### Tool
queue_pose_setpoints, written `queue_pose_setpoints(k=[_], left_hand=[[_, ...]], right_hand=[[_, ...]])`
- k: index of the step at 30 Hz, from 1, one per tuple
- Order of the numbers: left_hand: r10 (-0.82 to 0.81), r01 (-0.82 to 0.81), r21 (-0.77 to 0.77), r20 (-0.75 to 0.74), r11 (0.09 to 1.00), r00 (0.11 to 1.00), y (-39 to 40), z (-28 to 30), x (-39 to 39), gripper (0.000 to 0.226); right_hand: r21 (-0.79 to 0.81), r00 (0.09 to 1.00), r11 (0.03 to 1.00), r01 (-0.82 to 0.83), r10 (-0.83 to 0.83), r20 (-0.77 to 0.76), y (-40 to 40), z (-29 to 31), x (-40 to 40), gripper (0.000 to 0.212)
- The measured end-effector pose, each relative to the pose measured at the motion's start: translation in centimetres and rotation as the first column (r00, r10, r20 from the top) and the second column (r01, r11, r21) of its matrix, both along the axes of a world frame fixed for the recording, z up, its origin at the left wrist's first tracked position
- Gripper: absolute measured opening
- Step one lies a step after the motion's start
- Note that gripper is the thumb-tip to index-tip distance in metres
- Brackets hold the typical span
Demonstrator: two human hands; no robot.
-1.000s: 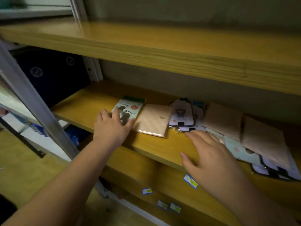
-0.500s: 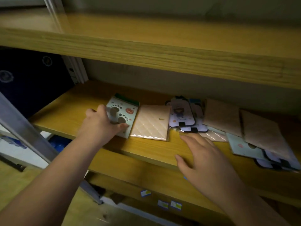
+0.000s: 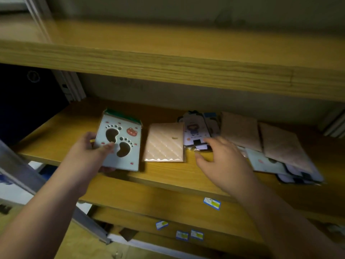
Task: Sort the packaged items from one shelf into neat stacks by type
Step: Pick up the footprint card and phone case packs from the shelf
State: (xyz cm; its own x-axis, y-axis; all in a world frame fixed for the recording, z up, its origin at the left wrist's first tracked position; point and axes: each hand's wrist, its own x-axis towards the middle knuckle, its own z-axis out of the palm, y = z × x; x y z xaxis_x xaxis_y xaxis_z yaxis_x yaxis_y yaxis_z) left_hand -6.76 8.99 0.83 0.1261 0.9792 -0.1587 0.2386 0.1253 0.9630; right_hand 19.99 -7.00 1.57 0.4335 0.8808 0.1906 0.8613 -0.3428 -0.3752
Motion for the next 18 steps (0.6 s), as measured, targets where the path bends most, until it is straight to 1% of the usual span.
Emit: queue_pose_setpoints(k=[2, 3, 5, 8, 10, 12, 14, 15, 16, 18], left_hand=[[-0.032, 0.031, 0.026, 0.034, 0.999, 0.999, -1.3, 0.3, 0.7, 0.052], [-0.053, 0.051, 0.035, 0.055, 0.998, 0.997, -1.9, 0.4, 1.2, 0.047], [-0.093, 0.090, 0.032, 0.096, 0.995, 0.991, -3.1, 0.5, 2.3, 0.038], [-0.133, 0.130, 0.028, 0.149, 0.991, 0.980, -4.6, 0.4, 3.8, 0.032], [-0.144, 0.139, 0.038, 0.192, 0.990, 0.971, -5.2, 0.4, 4.5, 0.029], [-0.147, 0.142, 0.038, 0.222, 0.989, 0.964, -5.5, 0.3, 5.1, 0.030], [-0.142, 0.139, 0.031, 0.237, 0.990, 0.961, -5.6, 0.2, 5.7, 0.030], [-0.140, 0.138, 0.026, 0.239, 0.990, 0.961, -5.6, 0.2, 5.8, 0.030], [-0.141, 0.140, 0.022, 0.241, 0.990, 0.960, -5.6, 0.1, 6.0, 0.030], [-0.143, 0.144, 0.015, 0.257, 0.989, 0.956, -5.5, 0.0, 6.2, 0.031]], right_hand=[[0.005, 0.998, 0.998, 0.059, -0.059, -0.019, 1.4, 0.0, 0.6, 0.052], [-0.004, 0.997, 0.998, 0.070, -0.070, 0.010, 2.1, 0.0, 0.8, 0.049], [-0.073, 0.989, 0.993, 0.093, -0.084, 0.122, 3.8, -0.1, 1.1, 0.048], [-0.217, 0.956, 0.962, 0.163, -0.099, 0.276, 5.9, -0.3, 1.3, 0.061], [-0.268, 0.950, 0.947, 0.179, -0.096, 0.296, 6.8, -0.4, 1.6, 0.066], [-0.284, 0.975, 0.947, 0.153, -0.097, 0.201, 7.3, -0.2, 2.1, 0.068], [-0.293, 0.994, 0.950, 0.111, -0.104, 0.038, 7.5, 0.6, 2.6, 0.065], [-0.276, 0.991, 0.957, 0.092, -0.115, -0.067, 7.4, 1.0, 2.9, 0.061], [-0.230, 0.974, 0.969, 0.088, -0.132, -0.184, 7.3, 1.3, 3.3, 0.052], [-0.083, 0.896, 0.990, 0.117, -0.141, -0.420, 6.8, 1.5, 3.8, 0.035]])
